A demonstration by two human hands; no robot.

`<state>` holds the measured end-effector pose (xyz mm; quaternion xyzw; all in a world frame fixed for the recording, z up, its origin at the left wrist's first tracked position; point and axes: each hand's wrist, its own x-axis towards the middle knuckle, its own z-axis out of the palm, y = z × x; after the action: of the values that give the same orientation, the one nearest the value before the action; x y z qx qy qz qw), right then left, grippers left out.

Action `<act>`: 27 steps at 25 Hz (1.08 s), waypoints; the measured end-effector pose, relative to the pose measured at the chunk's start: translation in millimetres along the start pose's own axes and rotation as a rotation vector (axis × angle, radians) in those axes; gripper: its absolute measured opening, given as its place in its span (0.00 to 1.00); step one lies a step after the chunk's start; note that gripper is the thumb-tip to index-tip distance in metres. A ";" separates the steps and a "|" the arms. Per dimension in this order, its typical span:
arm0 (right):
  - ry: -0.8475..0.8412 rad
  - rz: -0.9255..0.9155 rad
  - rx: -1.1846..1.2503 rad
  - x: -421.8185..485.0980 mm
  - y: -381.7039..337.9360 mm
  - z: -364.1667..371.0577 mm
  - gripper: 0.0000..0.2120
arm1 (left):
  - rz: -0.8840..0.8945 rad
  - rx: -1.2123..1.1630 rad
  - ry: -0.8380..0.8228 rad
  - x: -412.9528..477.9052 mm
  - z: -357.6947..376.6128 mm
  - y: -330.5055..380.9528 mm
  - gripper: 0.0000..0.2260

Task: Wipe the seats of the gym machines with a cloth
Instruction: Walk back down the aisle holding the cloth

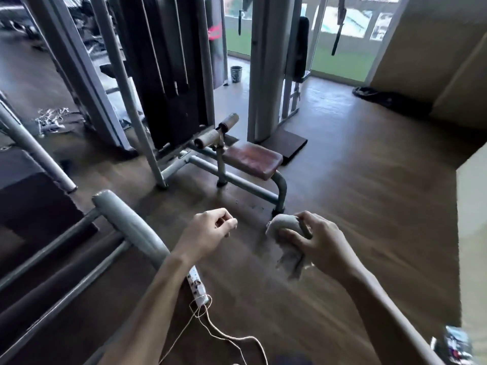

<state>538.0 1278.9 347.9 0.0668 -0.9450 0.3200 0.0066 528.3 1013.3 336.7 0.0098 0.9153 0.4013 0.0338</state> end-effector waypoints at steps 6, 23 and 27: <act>-0.078 -0.147 -0.020 190.5 18.1 -2.3 0.19 | -0.096 -0.024 0.133 141.5 -14.8 -11.6 0.10; -0.493 -0.601 0.008 618.6 -54.7 103.7 0.17 | -0.545 -0.182 0.660 391.4 -83.2 -82.9 0.10; -0.568 -0.660 0.032 684.5 -132.3 182.9 0.18 | -0.548 -0.233 0.744 431.9 -152.7 -160.0 0.09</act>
<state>-117.5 980.5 320.1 0.4508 -0.8323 0.2841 -0.1525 88.3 812.3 299.0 -0.3802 0.7830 0.4539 -0.1907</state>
